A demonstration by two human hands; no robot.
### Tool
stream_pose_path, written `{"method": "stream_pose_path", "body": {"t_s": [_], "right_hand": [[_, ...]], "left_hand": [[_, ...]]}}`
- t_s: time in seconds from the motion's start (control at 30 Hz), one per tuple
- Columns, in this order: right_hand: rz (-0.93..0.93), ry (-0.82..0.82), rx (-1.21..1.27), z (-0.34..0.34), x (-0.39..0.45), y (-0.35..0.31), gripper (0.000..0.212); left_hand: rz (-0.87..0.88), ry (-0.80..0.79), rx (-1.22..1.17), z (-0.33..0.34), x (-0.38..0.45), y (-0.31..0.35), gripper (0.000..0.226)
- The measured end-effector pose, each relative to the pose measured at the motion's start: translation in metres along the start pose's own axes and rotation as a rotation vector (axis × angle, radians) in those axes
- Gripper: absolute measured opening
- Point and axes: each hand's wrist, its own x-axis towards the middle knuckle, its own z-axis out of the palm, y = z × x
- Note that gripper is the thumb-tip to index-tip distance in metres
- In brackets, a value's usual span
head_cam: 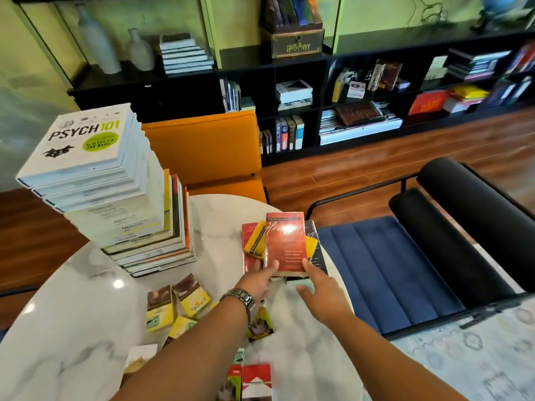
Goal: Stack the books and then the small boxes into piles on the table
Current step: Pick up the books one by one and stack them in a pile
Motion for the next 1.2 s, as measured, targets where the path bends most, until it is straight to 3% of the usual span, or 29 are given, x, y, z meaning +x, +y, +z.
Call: {"method": "stream_pose_path", "body": {"t_s": [0.07, 0.17, 0.3, 0.37, 0.53, 0.7, 0.9, 1.2], "right_hand": [[0.006, 0.004, 0.137, -0.001, -0.003, 0.001, 0.059], [0.074, 0.037, 0.385, -0.004, -0.009, -0.002, 0.047], [0.201, 0.012, 1.000, -0.019, -0.012, -0.018, 0.032], [0.214, -0.020, 1.164, -0.027, -0.015, -0.030, 0.027], [0.047, -0.114, 1.153, -0.040, -0.025, -0.075, 0.030], [-0.167, -0.121, 1.121, -0.053, -0.048, -0.143, 0.032], [-0.372, -0.006, 1.105, -0.067, -0.069, -0.224, 0.029], [-0.565, 0.009, 1.026, -0.079, -0.064, -0.340, 0.025]], "left_hand": [[-0.027, 0.050, -0.246, 0.006, -0.008, 0.006, 0.045], [-0.020, 0.061, -0.426, 0.010, -0.014, 0.003, 0.033], [0.002, 0.051, -0.547, 0.005, -0.039, 0.008, 0.032], [0.038, 0.053, -0.552, -0.005, -0.054, 0.008, 0.035], [0.242, 0.172, -0.520, -0.036, -0.093, 0.013, 0.033], [0.451, 0.404, -0.438, -0.076, -0.139, 0.028, 0.054], [0.772, 0.564, -0.333, -0.124, -0.200, 0.062, 0.037], [0.782, 0.788, -0.138, -0.219, -0.246, 0.107, 0.040]]}}
